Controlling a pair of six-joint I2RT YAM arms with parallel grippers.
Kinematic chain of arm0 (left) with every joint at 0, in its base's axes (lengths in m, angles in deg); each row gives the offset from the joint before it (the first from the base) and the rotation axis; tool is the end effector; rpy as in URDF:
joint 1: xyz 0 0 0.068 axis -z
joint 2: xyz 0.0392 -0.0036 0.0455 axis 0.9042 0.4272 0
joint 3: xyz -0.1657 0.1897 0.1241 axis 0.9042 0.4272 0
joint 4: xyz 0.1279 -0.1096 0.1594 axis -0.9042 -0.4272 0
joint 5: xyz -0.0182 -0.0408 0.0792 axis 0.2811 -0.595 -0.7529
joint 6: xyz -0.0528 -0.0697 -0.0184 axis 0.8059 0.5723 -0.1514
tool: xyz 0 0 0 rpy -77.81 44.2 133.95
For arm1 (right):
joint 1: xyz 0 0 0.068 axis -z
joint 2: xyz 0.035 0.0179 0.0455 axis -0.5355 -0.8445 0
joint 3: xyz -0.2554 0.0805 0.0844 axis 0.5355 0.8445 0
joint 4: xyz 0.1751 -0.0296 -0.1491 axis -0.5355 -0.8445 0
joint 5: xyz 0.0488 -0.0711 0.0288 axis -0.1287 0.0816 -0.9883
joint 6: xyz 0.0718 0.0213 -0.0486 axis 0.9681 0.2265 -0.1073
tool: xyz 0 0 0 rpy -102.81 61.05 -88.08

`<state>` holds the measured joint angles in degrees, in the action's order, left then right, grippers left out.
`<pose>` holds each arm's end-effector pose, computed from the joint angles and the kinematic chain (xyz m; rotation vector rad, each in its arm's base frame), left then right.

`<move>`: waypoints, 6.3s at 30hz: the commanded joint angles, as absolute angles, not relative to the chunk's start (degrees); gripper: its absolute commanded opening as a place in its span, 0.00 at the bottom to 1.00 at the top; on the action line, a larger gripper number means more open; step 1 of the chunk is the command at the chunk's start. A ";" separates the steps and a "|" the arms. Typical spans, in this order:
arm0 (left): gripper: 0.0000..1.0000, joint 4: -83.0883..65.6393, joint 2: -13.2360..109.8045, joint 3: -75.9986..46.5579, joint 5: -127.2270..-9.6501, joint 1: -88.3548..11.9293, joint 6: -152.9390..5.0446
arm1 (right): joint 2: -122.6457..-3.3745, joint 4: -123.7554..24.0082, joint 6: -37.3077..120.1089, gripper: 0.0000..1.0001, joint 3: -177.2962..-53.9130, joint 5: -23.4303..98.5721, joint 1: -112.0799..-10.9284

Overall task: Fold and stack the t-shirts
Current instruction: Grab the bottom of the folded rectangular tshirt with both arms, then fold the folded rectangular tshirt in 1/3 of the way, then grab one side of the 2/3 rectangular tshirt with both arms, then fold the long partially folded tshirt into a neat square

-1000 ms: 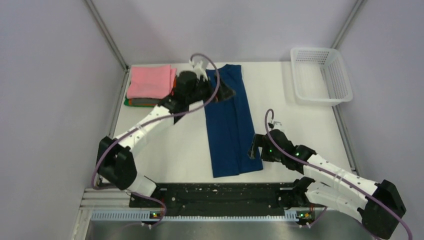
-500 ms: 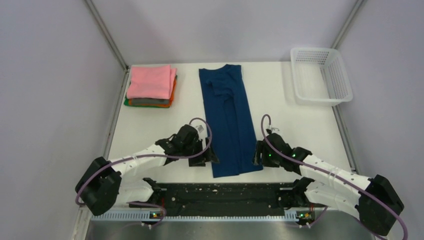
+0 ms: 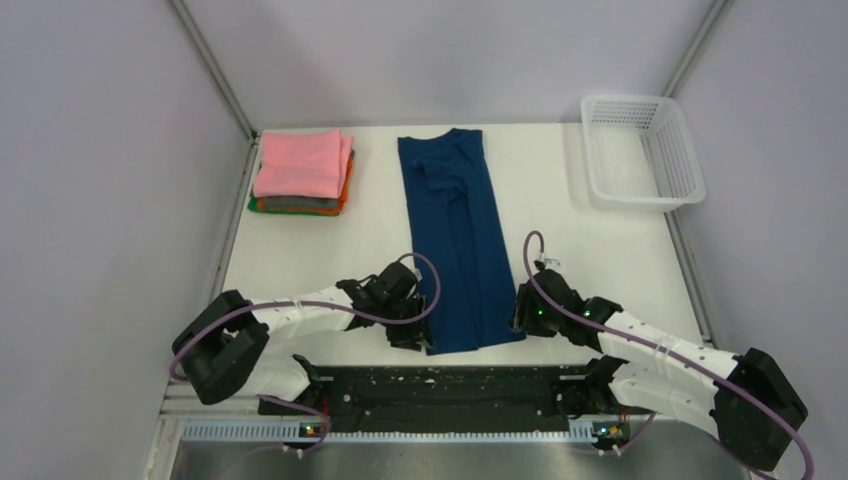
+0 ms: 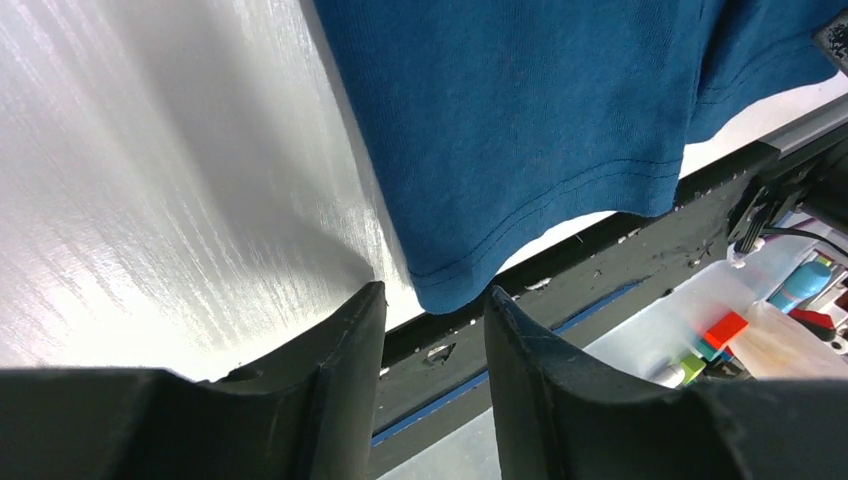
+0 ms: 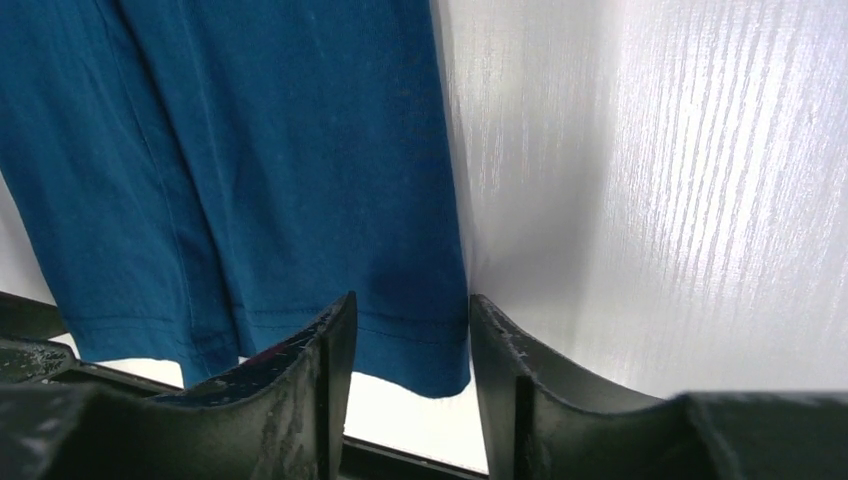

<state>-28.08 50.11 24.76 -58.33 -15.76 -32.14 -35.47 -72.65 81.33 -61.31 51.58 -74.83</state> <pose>0.1286 -0.1858 0.1403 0.0055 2.9538 -0.8767 0.1219 0.0994 0.1434 0.1421 2.5963 0.4626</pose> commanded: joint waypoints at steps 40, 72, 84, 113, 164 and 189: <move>0.00 -20.05 53.83 7.99 -56.35 -28.78 -41.15 | -41.56 -65.03 80.28 0.00 -77.25 53.35 -69.12; 0.00 -20.67 85.46 -24.59 -48.08 -48.59 -50.98 | -83.99 -55.76 68.86 0.00 -111.05 44.31 -51.35; 0.19 -22.82 89.42 -27.79 -50.54 -50.35 -50.80 | -91.72 -50.20 68.12 0.16 -117.06 47.64 -50.76; 0.74 -13.46 69.35 7.88 -54.41 -40.86 -42.67 | -63.19 -45.63 70.52 0.83 -78.57 35.16 -50.65; 0.00 -21.06 40.35 27.30 -58.52 -26.34 -34.42 | -35.67 -72.59 72.24 0.00 -66.01 23.40 -58.74; 0.00 -21.09 56.64 -8.57 -67.08 -41.45 -48.55 | -62.52 -68.78 63.16 0.00 -106.46 25.56 -47.07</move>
<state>-23.84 52.60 -3.43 -69.41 -37.95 -46.52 -57.94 -71.17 66.03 -100.74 27.96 -49.90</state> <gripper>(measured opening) 0.025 0.012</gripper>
